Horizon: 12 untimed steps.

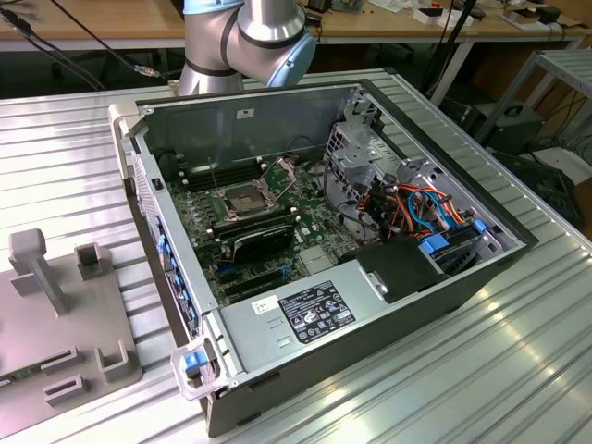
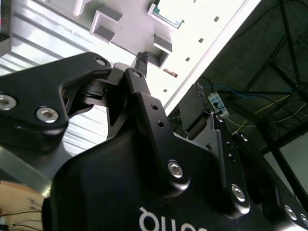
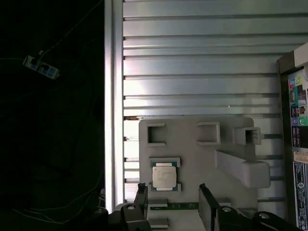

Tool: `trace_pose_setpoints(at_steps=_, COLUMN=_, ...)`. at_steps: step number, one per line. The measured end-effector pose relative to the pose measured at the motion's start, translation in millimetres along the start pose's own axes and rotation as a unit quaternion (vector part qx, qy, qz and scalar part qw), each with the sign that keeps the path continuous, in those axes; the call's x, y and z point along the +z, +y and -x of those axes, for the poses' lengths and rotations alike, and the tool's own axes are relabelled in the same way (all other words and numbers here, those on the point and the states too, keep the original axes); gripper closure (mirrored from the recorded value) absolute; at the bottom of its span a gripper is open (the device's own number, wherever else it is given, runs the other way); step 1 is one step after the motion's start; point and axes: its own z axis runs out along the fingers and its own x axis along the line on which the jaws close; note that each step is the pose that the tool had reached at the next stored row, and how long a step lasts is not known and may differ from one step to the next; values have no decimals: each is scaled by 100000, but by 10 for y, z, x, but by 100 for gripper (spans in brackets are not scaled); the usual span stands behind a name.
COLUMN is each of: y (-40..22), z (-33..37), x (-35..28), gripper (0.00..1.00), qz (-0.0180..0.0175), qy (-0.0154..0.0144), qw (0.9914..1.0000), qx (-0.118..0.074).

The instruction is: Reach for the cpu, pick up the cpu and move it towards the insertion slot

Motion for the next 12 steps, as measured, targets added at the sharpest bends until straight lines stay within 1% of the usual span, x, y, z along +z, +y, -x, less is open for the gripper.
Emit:
trace_pose_setpoints(at_steps=2, y=-10, z=-4, x=27, gripper=45, qz=2, qy=6, qw=100000, qx=-154)
trace_pose_setpoints(at_steps=6, y=-17, z=-5, x=56, gripper=45, qz=31, qy=8, qw=100000, qx=-259)
trace_pose_setpoints(at_steps=11, y=-27, z=-7, x=109, gripper=45, qz=33, qy=13, qw=99999, qx=-345)
trace_pose_setpoints(at_steps=12, y=-31, z=-6, x=128, gripper=45, qz=36, qy=12, qw=99999, qx=-352)
